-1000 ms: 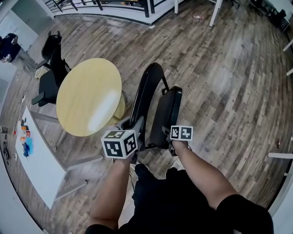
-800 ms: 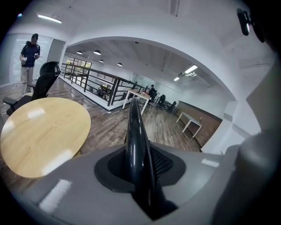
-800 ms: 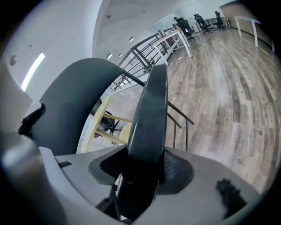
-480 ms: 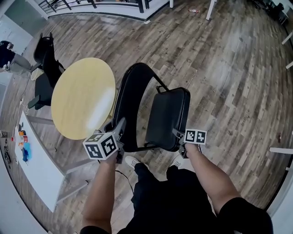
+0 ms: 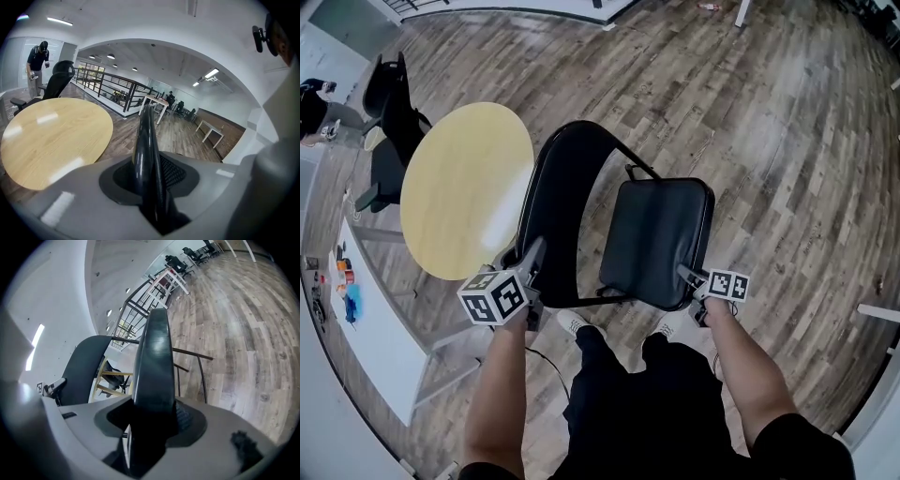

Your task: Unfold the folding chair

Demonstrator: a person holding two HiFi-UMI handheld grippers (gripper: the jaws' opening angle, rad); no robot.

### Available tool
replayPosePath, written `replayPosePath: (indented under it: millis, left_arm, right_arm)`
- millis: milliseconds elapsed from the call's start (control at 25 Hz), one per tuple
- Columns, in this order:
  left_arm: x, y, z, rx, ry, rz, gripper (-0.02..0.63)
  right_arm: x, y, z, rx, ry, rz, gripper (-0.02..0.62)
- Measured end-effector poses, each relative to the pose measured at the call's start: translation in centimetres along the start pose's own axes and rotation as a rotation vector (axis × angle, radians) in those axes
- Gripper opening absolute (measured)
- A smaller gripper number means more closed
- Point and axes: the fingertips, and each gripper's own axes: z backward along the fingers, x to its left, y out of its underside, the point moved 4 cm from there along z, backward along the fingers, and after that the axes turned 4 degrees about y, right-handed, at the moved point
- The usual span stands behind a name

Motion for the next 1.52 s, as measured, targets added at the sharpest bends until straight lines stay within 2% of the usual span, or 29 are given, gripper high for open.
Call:
replayPosePath:
  millis: [720,880,1040,1280,1520]
  left_arm:
    - [2.5,4.0,-3.1,-0.013,0.063,0.082,0.115]
    - [2.5,4.9,-4.0,-0.019,0.083,0.092,0.114]
    - [3.4,6.0,-4.9,-0.024,0.077,0.098,0.117]
    - [4.0,7.8,-6.2,-0.014,0.081,0.134,0.12]
    - [2.4,8.3,-7.1,-0.017,0.115,0.136,0.114]
  right_arm:
    - [-11.8,0.3,1.2,-0.002,-0.234,-0.113,0.213]
    - [-14.9,0.3,1.3,-0.027,-0.239,-0.13,0.213]
    - [-16.1,-0.3,0.9,-0.059,-0.291,-0.04,0.216]
    - [-20.9,0.7,0.7,-0.067,-0.258,-0.13,0.232]
    - [-23.9,0.5,0.9,-0.074,-0.312,-0.09,0.234]
